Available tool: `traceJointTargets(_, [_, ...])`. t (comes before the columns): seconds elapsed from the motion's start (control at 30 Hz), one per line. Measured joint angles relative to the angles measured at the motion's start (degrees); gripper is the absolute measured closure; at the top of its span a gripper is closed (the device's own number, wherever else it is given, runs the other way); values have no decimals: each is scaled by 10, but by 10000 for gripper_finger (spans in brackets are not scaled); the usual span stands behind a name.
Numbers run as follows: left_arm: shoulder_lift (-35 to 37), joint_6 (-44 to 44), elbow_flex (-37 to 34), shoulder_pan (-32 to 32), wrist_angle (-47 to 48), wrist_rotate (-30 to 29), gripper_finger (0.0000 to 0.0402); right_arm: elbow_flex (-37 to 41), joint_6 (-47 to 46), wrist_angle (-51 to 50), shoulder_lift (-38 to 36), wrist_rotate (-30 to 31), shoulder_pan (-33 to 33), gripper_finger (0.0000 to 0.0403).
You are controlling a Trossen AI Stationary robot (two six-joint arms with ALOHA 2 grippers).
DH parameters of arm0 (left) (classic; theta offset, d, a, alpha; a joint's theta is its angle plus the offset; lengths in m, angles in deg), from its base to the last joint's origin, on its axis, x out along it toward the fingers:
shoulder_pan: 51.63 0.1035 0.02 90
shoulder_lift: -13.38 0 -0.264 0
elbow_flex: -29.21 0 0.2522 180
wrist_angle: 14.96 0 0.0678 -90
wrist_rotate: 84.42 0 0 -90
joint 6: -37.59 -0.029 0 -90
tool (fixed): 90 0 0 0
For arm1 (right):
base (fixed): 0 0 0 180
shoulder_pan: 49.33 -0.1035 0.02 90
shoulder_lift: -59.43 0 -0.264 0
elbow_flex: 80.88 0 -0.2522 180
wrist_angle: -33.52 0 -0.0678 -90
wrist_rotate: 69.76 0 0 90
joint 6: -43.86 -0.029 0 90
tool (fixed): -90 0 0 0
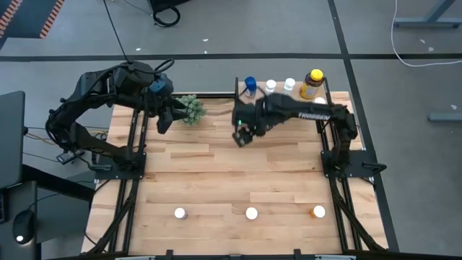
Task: Pick and place medicine bottles onto shelf by color
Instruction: Put the pink medicine bottle on the shelf
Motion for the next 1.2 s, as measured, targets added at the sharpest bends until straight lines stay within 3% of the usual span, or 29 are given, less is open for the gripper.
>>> traceJointTargets(0.13, [9,2,0,0,21,0,218,0,14,24,0,39,-52,137])
traceJointTargets(0.27, [9,-1,0,0,19,0,221,0,89,72,0,67,-85,137])
traceJointTargets(0.37, [9,0,0,0,11,0,223,0,66,99,0,72,-105,137])
traceJointTargets(0.57, [8,6,0,0,3,0,219,7,2,119,-1,70,-147,140])
traceJointTargets(0.77, [-4,55,0,-3,-5,-1,220,110,-18,210,0,5,-198,145])
traceJointTargets(0.9, [-4,85,0,-20,4,-2,217,172,-92,245,1,-21,-237,139])
traceJointTargets(1.2, [-10,59,0,-49,0,-2,223,245,-330,307,0,-7,-325,96])
